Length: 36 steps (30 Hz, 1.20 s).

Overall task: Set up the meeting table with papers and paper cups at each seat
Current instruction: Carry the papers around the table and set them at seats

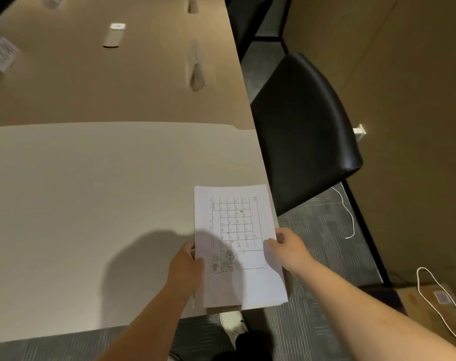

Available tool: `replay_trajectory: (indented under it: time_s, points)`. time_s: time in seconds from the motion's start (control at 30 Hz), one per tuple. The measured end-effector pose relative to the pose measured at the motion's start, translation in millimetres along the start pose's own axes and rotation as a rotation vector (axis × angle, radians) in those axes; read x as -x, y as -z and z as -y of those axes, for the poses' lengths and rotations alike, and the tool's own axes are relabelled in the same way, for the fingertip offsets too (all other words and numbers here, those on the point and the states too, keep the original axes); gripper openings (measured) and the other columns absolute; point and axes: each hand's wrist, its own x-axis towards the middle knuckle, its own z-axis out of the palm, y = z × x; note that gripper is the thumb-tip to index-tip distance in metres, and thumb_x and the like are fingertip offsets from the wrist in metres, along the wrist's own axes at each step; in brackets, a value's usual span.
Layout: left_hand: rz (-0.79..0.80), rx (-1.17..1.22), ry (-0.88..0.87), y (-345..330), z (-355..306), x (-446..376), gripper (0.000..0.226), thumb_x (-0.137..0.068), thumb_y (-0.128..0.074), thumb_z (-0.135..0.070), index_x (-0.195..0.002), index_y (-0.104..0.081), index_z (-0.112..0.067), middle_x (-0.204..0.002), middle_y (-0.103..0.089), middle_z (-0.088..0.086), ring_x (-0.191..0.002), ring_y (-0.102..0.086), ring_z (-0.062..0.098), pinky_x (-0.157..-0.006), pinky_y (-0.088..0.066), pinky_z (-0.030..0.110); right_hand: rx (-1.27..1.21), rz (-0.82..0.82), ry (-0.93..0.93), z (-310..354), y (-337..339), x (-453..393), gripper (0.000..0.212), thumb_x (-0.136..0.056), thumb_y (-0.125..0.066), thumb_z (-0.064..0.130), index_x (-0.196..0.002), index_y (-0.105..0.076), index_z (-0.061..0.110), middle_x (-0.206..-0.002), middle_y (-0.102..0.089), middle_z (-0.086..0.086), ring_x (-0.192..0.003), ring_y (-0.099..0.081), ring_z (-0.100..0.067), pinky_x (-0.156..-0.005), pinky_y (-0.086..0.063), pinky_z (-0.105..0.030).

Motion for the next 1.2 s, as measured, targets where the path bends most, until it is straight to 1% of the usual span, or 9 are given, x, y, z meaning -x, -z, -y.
replay_trajectory:
  time_s: [0.07, 0.2, 0.3, 0.4, 0.6, 0.8, 1.03, 1.13, 1.2]
  points:
    - [-0.011, -0.042, -0.002, -2, 0, -2, 0.039, -0.092, -0.045, -0.006, -0.127, -0.056, -0.018, -0.109, -0.068, 0.004, -0.093, -0.065, 0.021, -0.080, -0.057, 0.036, 0.029, -0.013, 0.009, -4, 0, -2, 0.026, -0.093, -0.050, 0.011, -0.117, -0.056, 0.017, -0.099, -0.062, 0.008, -0.091, -0.059, -0.012, -0.076, -0.046, -0.025]
    - [-0.015, -0.093, -0.034, 0, -2, -9, 0.034, -0.092, -0.044, -0.002, -0.113, -0.064, -0.017, -0.096, -0.070, 0.003, -0.083, -0.066, 0.018, -0.068, -0.058, 0.032, 0.054, -0.011, 0.013, -3, 2, -13, 0.027, -0.091, -0.047, 0.006, -0.108, -0.064, 0.018, -0.093, -0.067, 0.008, -0.081, -0.058, -0.004, -0.062, -0.043, -0.017]
    - [-0.012, -0.091, -0.021, 2, 0, -12, 0.032, -0.090, -0.044, -0.001, -0.108, -0.065, -0.016, -0.092, -0.070, 0.002, -0.083, -0.067, 0.019, -0.070, -0.060, 0.036, 0.092, -0.032, -0.004, -4, 1, -23, 0.029, -0.090, -0.050, 0.004, -0.114, -0.063, 0.015, -0.101, -0.068, 0.001, -0.088, -0.061, -0.013, -0.074, -0.047, -0.022]
    - [-0.059, -0.052, -0.029, 1, 1, -13, 0.031, -0.090, -0.045, 0.001, -0.107, -0.064, -0.017, -0.087, -0.067, 0.000, -0.077, -0.063, 0.013, -0.060, -0.052, 0.024, 0.129, -0.059, -0.021, -6, -2, -29, 0.028, -0.090, -0.051, 0.003, -0.114, -0.061, 0.013, -0.105, -0.066, -0.003, -0.092, -0.059, -0.018, -0.079, -0.045, -0.026]
    - [-0.053, -0.078, -0.057, -1, 0, -18, 0.034, -0.091, -0.046, 0.004, -0.104, -0.068, -0.020, -0.085, -0.069, -0.001, -0.076, -0.064, 0.011, -0.060, -0.052, 0.021, 0.176, -0.117, -0.020, -10, -4, -35, 0.021, -0.089, -0.053, 0.002, -0.107, -0.060, 0.012, -0.097, -0.064, -0.003, -0.087, -0.057, -0.020, -0.075, -0.045, -0.028]
    - [-0.082, -0.081, -0.046, -5, -1, -17, 0.034, -0.091, -0.048, 0.005, -0.092, -0.063, -0.025, -0.088, -0.069, -0.002, -0.074, -0.061, 0.006, -0.056, -0.047, 0.016, 0.232, -0.137, -0.028, -16, -3, -39, 0.018, -0.087, -0.056, 0.003, -0.102, -0.060, 0.012, -0.098, -0.066, -0.004, -0.088, -0.058, -0.020, -0.074, -0.046, -0.027]
    - [-0.070, -0.081, -0.029, -6, 4, -18, 0.035, -0.087, -0.050, 0.006, -0.103, -0.070, -0.016, -0.094, -0.072, 0.001, -0.080, -0.068, 0.012, -0.055, -0.051, 0.015, 0.289, -0.123, 0.007, -21, -2, -44, 0.017, -0.087, -0.058, 0.004, -0.101, -0.058, 0.014, -0.093, -0.066, -0.004, -0.085, -0.061, -0.020, -0.068, -0.047, -0.026]
    - [-0.112, -0.047, -0.034, 0, 5, -16, 0.031, -0.091, -0.052, 0.000, -0.116, -0.064, -0.013, -0.096, -0.067, 0.001, -0.079, -0.064, 0.011, -0.058, -0.053, 0.017, 0.339, -0.121, 0.023, -19, -1, -46, 0.015, -0.087, -0.060, 0.004, -0.098, -0.056, 0.013, -0.092, -0.065, -0.006, -0.082, -0.061, -0.020, -0.065, -0.046, -0.025]
    - [-0.146, -0.036, -0.035, 9, 6, -11, 0.036, -0.097, -0.050, -0.012, -0.132, -0.053, -0.013, -0.099, -0.059, -0.006, -0.077, -0.058, 0.004, -0.058, -0.045, 0.012, 0.351, -0.156, 0.055, -15, 1, -45, 0.013, -0.085, -0.060, 0.004, -0.092, -0.054, 0.014, -0.094, -0.062, -0.007, -0.078, -0.058, -0.018, -0.063, -0.048, -0.027]
